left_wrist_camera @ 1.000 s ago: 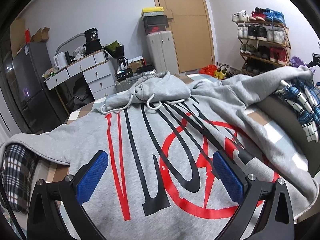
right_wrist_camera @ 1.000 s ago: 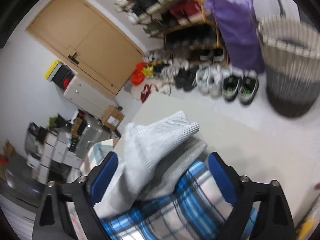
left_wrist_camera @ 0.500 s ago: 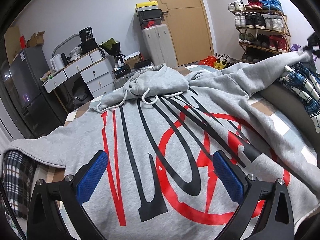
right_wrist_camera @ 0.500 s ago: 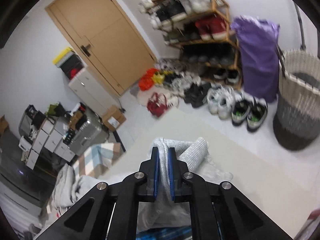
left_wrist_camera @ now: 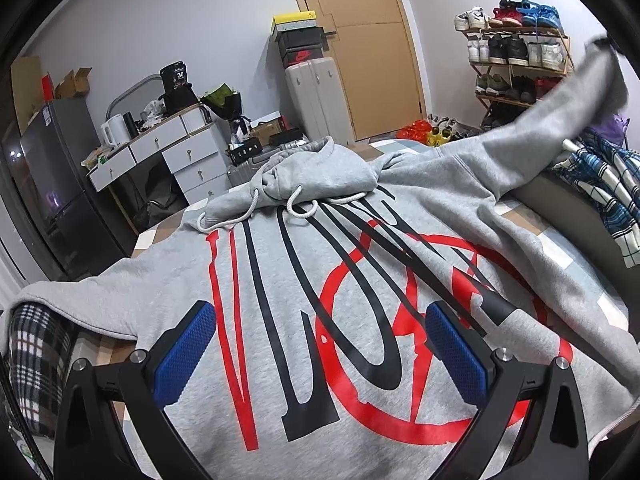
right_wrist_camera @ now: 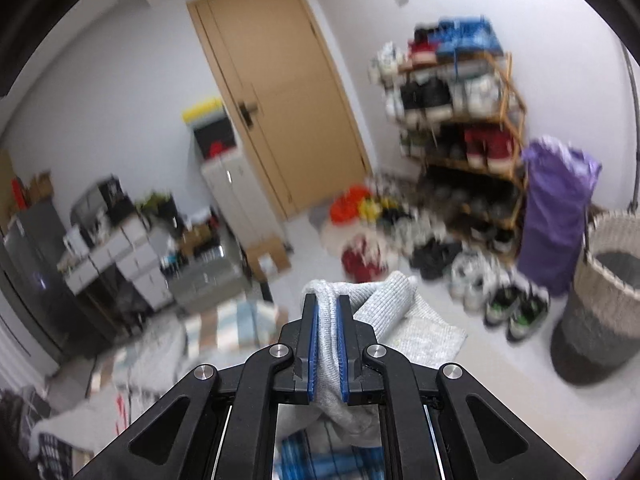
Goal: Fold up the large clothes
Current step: 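Lift the held sleeve cuff up off the bed with the right tool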
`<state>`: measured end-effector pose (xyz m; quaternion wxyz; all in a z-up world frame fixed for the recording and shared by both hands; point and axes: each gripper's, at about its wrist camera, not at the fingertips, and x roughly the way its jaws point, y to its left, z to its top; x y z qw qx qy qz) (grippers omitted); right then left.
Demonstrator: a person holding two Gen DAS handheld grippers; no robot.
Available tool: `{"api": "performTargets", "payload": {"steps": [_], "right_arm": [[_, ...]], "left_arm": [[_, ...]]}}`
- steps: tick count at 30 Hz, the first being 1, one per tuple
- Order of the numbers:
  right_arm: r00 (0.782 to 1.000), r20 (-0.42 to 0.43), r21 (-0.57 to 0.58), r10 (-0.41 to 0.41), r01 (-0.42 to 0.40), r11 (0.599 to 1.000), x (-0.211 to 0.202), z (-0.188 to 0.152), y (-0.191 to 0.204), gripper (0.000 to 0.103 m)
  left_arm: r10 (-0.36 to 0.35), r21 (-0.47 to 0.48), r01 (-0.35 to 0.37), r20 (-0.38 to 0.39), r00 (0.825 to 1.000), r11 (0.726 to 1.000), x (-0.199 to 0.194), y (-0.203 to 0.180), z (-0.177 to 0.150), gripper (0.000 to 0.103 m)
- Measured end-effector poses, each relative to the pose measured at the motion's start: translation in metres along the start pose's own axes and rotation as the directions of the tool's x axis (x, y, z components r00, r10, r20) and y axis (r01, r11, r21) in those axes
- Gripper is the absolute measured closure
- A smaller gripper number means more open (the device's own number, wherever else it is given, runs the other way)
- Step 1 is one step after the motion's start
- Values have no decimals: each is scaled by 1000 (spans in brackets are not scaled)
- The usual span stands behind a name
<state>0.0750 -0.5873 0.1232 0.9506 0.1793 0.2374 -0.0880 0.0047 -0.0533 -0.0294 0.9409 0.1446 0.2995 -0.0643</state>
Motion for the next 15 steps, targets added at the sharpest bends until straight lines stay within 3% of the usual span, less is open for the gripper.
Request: {"api": "performTargets", "payload": {"steps": [4,6,9,10,11,13,15], "right_arm": [[996,-70,-16,-48,47,999,2,-51,-25,95],[995,-99,-19,-10,8,1000,-4,-78,-38,95],[993,-115,-5,-7,7,1000,-14,-102,-50,86],[994,-111,13,15,-14,1000,-19,-109,-56,73],[994,-103,27,30,-28,999,-23,-111,-61,46],[998,-49,66,41,-38,997,-36,-117,-74,19],[997,-28,93,70,-67,993,-43,-123,-81,19]], "left_arm": [[-8,-5,8,7,1000,1000,-2,3,0,1],[-14,-8,14,7,1000,1000,-2,4,0,1],[-24,-2,24,1,1000,1000,-1,1,-1,1],[-27,2,27,0,1000,1000,-1,0,-1,1],[-29,6,29,0,1000,1000,-1,-1,-1,1],[-27,15,27,3,1000,1000,-2,-4,-2,1],[-26,27,25,8,1000,999,-4,-6,-3,1]]}}
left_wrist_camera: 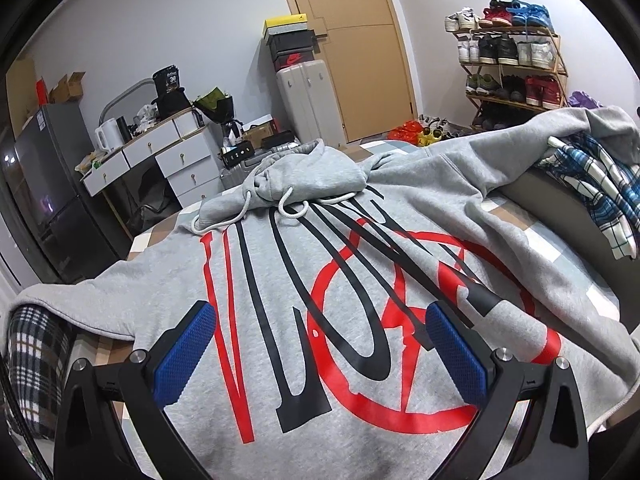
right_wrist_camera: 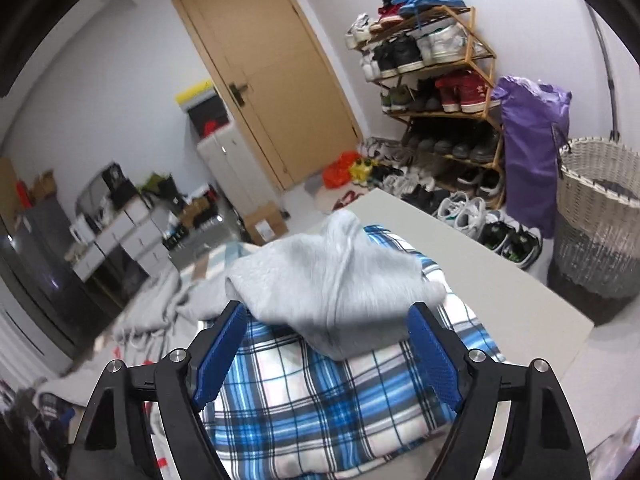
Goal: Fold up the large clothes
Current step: 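Lift the held sleeve cuff up off the bed with the right tool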
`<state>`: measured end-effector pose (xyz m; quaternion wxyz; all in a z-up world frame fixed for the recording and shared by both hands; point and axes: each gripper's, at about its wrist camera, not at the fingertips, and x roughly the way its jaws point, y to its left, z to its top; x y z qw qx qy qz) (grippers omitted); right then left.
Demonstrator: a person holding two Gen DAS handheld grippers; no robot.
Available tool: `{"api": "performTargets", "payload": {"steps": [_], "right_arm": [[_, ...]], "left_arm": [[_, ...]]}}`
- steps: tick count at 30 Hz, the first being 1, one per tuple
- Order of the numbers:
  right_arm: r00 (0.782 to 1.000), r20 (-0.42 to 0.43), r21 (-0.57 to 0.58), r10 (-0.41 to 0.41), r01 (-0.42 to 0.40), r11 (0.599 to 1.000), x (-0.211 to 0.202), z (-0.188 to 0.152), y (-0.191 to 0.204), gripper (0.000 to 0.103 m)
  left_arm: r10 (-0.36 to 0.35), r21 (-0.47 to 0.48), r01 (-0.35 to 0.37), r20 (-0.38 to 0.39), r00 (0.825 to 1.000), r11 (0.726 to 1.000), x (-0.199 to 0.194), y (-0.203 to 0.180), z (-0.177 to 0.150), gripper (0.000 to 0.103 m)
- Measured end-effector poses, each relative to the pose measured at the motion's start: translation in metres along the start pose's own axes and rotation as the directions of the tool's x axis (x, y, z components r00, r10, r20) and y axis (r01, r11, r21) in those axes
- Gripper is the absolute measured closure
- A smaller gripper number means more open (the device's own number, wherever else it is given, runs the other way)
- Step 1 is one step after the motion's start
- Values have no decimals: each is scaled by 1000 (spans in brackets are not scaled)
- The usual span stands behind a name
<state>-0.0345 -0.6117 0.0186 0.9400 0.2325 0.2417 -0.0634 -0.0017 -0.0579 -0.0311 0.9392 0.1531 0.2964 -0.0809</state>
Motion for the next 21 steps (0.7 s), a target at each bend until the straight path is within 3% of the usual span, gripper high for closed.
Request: {"api": "performTargets", "payload": {"steps": [4,8,15,16,17,18,21], "right_arm": [[993,-52,178,102,-91,980,12,-8,-27,19],[986,-86,278,145,-116,953,37,-6,-45,19],[992,-94,338,82,-45,940,78,13,-51,23],[994,-85,331,63,-31,943,79,16,-50,39],[996,-76,320,45,-18,947,81,17,-49,70],[998,-62,315,34,-13,949,82,21,-48,81],[999,-20,353,44,-34,935,83,28,-54,88]], "left_arm": [[12,14,-12,7,1000,1000,-1,-2,-2,1],[5,9,-5,-1,1000,1000,0,-1,-3,1],[13,13,-13,-3,1000,1000,2,-2,-4,1],[14,14,-14,-3,1000,1000,2,-2,-4,1],[15,15,-15,-2,1000,1000,2,-3,-5,1],[15,16,-15,-3,1000,1000,2,-2,-5,1],[14,16,-14,-5,1000,1000,2,-2,-5,1]]}}
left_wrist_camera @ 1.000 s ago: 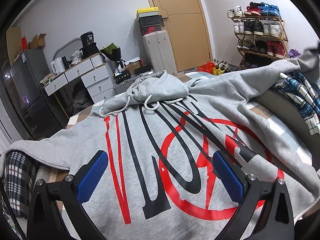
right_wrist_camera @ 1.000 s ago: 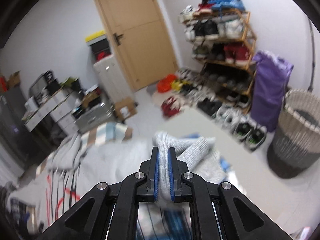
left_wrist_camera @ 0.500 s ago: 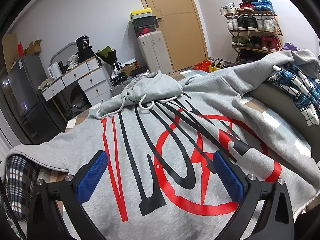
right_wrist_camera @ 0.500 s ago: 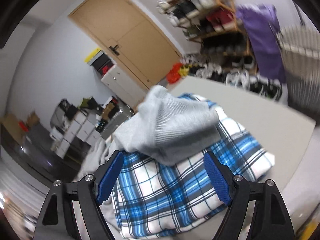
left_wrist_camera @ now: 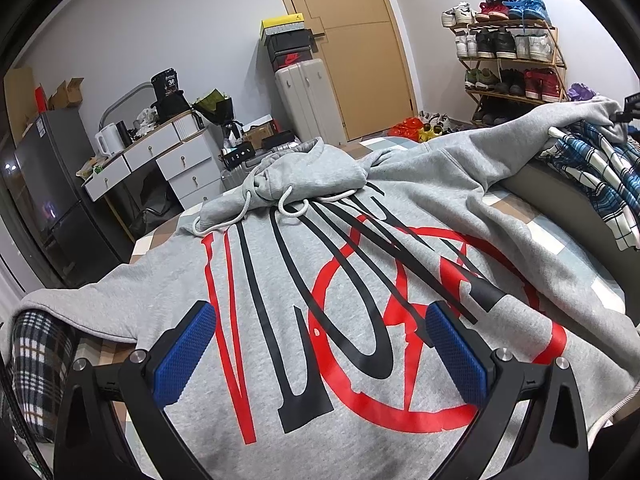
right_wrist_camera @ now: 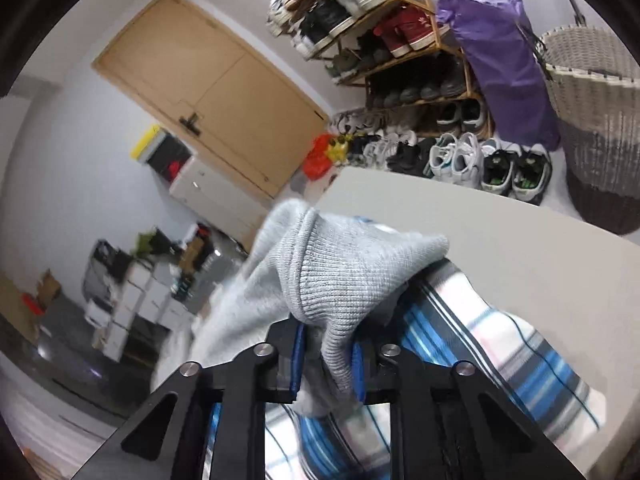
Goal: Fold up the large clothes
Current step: 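Lift the held sleeve cuff up off the bed with the right tool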
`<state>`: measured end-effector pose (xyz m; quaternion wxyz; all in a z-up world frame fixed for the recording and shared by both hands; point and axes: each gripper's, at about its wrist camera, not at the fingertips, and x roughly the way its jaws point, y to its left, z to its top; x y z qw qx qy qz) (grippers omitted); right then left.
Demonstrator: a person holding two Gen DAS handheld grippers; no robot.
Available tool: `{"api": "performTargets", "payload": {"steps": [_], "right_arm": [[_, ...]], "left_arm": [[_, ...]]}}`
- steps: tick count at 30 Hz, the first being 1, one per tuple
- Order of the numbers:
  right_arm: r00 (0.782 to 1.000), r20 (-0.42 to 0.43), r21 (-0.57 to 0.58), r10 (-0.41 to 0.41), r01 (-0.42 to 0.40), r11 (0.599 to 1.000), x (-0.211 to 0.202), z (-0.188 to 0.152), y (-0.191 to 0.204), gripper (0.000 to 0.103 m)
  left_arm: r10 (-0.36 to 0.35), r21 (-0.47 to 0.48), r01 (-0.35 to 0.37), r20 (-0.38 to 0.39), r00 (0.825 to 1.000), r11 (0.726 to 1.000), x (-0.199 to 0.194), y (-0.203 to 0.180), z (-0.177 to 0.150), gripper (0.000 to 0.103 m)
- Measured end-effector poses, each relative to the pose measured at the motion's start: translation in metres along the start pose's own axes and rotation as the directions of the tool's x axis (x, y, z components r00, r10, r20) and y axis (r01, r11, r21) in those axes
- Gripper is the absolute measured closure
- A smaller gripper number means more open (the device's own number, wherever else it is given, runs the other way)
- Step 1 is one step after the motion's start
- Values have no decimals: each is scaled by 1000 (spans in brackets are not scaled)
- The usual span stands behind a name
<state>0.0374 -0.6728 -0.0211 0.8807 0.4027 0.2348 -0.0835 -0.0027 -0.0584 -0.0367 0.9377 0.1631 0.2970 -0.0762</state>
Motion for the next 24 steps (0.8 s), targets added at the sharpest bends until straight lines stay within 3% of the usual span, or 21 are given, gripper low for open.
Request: {"api": "performTargets", "payload": {"steps": [7,14,19,22,24], "right_arm": [[976,196,-137,-96,124,983,-36,36,51,90],[947,274,-232,-170,236,944,-36,61,117,90],[941,329,-339,-80,197,920,-42,60,185,90],[947,312,-450,74,78,890,-46,43,246,90],[949,254,-522,186,-27,853,-43,20,290,90]], "left_arm": [[0,-7,0,-5,1000,1000,1,2,-1,1],[8,-11,-8,0,1000,1000,-1,6,0,1],[18,-23,-18,14,1000,1000,-4,18,-1,1],[39,-38,-38,29,999,999,-7,31,-3,1],[54,-58,-52,34,998,997,-10,41,-4,1]]}}
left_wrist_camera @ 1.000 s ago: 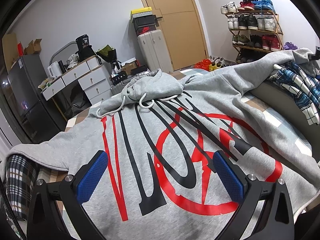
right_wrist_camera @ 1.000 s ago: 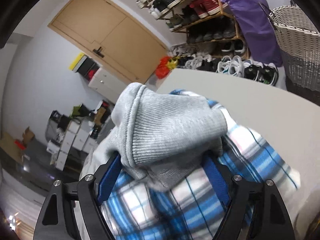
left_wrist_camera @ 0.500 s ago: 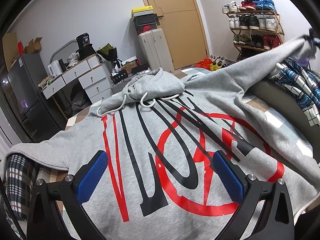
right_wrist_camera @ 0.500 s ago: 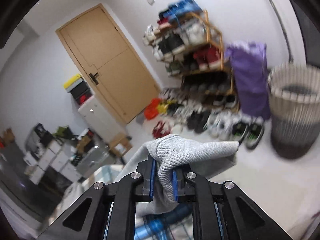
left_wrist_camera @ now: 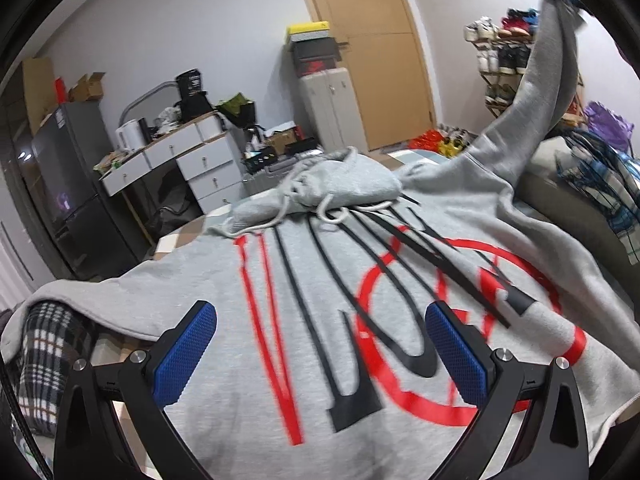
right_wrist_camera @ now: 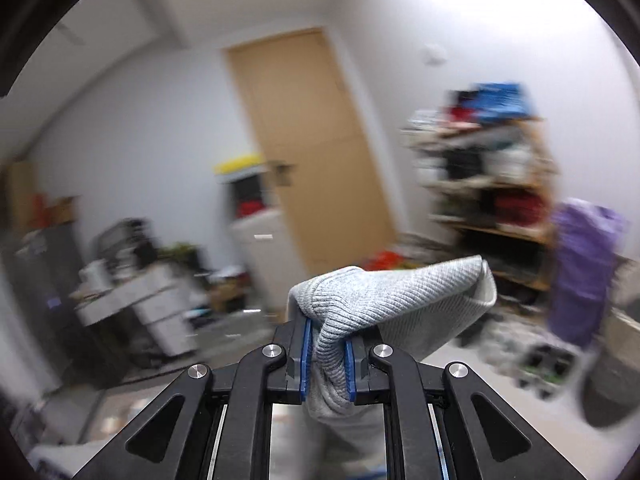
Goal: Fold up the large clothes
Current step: 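Lift the held sleeve cuff up off the bed with the right tool, then carry the sleeve across the hoodie front and open the right tool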
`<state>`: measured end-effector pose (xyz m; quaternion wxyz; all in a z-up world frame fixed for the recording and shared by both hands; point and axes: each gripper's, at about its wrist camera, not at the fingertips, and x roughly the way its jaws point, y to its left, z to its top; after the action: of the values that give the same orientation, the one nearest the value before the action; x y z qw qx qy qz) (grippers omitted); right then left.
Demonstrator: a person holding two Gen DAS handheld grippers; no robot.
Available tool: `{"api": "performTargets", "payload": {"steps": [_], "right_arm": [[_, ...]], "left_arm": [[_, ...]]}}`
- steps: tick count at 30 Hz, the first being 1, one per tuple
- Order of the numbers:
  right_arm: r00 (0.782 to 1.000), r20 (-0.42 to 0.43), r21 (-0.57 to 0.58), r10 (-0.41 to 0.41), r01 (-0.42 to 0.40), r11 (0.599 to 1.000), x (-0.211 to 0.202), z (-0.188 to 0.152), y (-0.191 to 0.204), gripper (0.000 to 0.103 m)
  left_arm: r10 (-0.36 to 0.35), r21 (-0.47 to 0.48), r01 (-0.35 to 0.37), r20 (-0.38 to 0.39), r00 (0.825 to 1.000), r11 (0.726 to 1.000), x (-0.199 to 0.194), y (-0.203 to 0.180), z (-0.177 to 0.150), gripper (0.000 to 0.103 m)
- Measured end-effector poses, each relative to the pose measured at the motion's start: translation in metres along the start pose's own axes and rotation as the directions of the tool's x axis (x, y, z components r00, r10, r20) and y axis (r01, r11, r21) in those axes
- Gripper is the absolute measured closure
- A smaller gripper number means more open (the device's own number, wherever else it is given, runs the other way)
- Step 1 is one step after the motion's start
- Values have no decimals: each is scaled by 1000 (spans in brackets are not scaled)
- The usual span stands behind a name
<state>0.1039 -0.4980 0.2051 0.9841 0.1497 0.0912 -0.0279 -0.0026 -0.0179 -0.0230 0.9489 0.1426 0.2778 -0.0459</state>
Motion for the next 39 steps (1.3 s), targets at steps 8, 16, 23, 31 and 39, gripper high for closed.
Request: {"api": "performTargets", "payload": {"steps": [8,16,23,31,39], "right_arm": [[865,-201,-151,459,-490,858,37,-87,204,90],[551,-677,-158,488,-756,635,100,-319,368,85],[419,-790,-2,448,-732,681,103,-405,363,33],[584,-531,244,614,-589,771,45,-323,238,0],[654,-479,318,585,-492,811,-26,-331,153,0]], "left_arm": [[60,-175,-55,22,998,983,-10,66,-2,1],[117,-323,-93,56,992,942,-16,114,-9,1],[108,-397,-72,68,992,915,-11,132,-8,1],[107,-361,-93,19,994,928,12,130,-5,1],[-116,-278,59,-193,974,959,90,124,31,1]]}}
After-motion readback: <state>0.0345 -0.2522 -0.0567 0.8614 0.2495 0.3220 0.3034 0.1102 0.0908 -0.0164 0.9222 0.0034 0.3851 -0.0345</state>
